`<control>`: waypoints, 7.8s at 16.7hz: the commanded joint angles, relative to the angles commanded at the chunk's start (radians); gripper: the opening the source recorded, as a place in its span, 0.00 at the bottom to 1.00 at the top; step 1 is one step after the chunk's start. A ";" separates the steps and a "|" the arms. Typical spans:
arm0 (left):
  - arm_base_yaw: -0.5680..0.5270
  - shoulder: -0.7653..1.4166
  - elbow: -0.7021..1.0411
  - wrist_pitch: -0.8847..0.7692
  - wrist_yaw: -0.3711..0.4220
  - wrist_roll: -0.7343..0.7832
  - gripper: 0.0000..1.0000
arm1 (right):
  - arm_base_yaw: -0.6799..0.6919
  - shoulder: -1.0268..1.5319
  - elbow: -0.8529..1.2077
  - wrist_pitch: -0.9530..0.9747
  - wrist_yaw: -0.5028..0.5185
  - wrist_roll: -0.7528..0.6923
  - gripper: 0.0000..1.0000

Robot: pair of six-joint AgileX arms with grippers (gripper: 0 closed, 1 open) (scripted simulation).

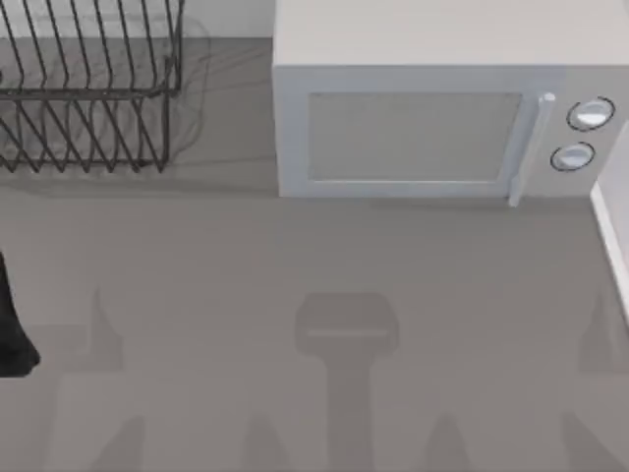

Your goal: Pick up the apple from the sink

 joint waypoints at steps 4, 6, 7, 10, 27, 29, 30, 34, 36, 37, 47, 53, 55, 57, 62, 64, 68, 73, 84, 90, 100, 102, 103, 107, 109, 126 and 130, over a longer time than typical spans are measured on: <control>0.000 0.000 0.000 0.000 0.000 0.000 1.00 | 0.000 0.000 0.000 0.000 0.000 0.000 1.00; 0.000 0.000 0.000 0.000 0.000 0.000 1.00 | 0.000 0.000 0.000 0.000 0.000 0.000 1.00; 0.000 0.000 0.000 0.000 0.000 0.000 1.00 | 0.000 0.000 0.000 0.000 0.000 0.000 1.00; 0.000 0.000 0.000 0.000 0.000 0.000 1.00 | 0.000 0.000 0.000 0.000 0.000 0.000 1.00; 0.000 0.000 0.000 0.000 0.000 0.000 1.00 | -0.011 0.062 0.056 -0.038 0.000 -0.010 1.00; 0.000 0.000 0.000 0.000 0.000 0.000 1.00 | -0.026 0.157 0.137 -0.093 0.000 -0.024 1.00; 0.000 0.000 0.000 0.000 0.000 0.000 1.00 | -0.035 0.220 0.188 -0.128 0.000 -0.033 1.00; 0.000 0.000 0.000 0.000 0.000 0.000 1.00 | -0.084 0.554 0.443 -0.302 0.001 -0.079 1.00; 0.000 0.000 0.000 0.000 0.000 0.000 1.00 | -0.112 0.756 0.591 -0.403 0.001 -0.105 1.00; 0.000 0.000 0.000 0.000 0.000 0.000 1.00 | -0.126 0.861 0.667 -0.455 0.001 -0.118 1.00; 0.000 0.000 0.000 0.000 0.000 0.000 1.00 | -0.254 1.831 1.347 -0.916 0.002 -0.238 1.00; 0.000 0.000 0.000 0.000 0.000 0.000 1.00 | -0.284 2.053 1.508 -1.026 0.002 -0.267 1.00; 0.000 0.000 0.000 0.000 0.000 0.000 1.00 | -0.284 2.053 1.508 -1.026 0.002 -0.267 1.00; 0.000 0.000 0.000 0.000 0.000 0.000 1.00 | -0.284 2.053 1.508 -1.026 0.002 -0.267 1.00; 0.000 0.000 0.000 0.000 0.000 0.000 1.00 | -0.279 2.101 1.476 -0.952 0.002 -0.265 1.00; 0.000 0.000 0.000 0.000 0.000 0.000 1.00 | -0.280 2.158 1.443 -0.858 0.003 -0.265 1.00; 0.000 0.000 0.000 0.000 0.000 0.000 1.00 | -0.282 2.286 1.366 -0.634 0.004 -0.263 1.00; 0.000 0.000 0.000 0.000 0.000 0.000 1.00 | -0.283 2.358 1.322 -0.535 0.005 -0.261 1.00; 0.000 0.000 0.000 0.000 0.000 0.000 1.00 | -0.283 2.358 1.322 -0.535 0.005 -0.261 0.40; 0.000 0.000 0.000 0.000 0.000 0.000 1.00 | -0.283 2.358 1.322 -0.535 0.005 -0.261 0.00; 0.000 0.000 0.000 0.000 0.000 0.000 1.00 | -0.281 2.288 1.353 -0.583 -0.009 -0.255 0.00; 0.000 0.000 0.000 0.000 0.000 0.000 1.00 | -0.283 2.276 1.404 -0.639 -0.009 -0.256 0.00; 0.000 0.000 0.000 0.000 0.000 0.000 1.00 | -0.284 2.267 1.439 -0.683 -0.010 -0.257 0.00; 0.000 0.000 0.000 0.000 0.000 0.000 1.00 | -0.286 2.206 1.621 -0.949 -0.010 -0.261 0.00; 0.000 0.000 0.000 0.000 0.000 0.000 1.00 | -0.287 2.165 1.720 -1.107 -0.011 -0.262 0.00; 0.000 0.000 0.000 0.000 0.000 0.000 1.00 | -0.174 1.995 1.912 -1.457 -0.011 -0.153 0.00; 0.000 0.000 0.000 0.000 0.000 0.000 1.00 | 0.095 1.901 1.778 -1.429 -0.007 0.114 0.00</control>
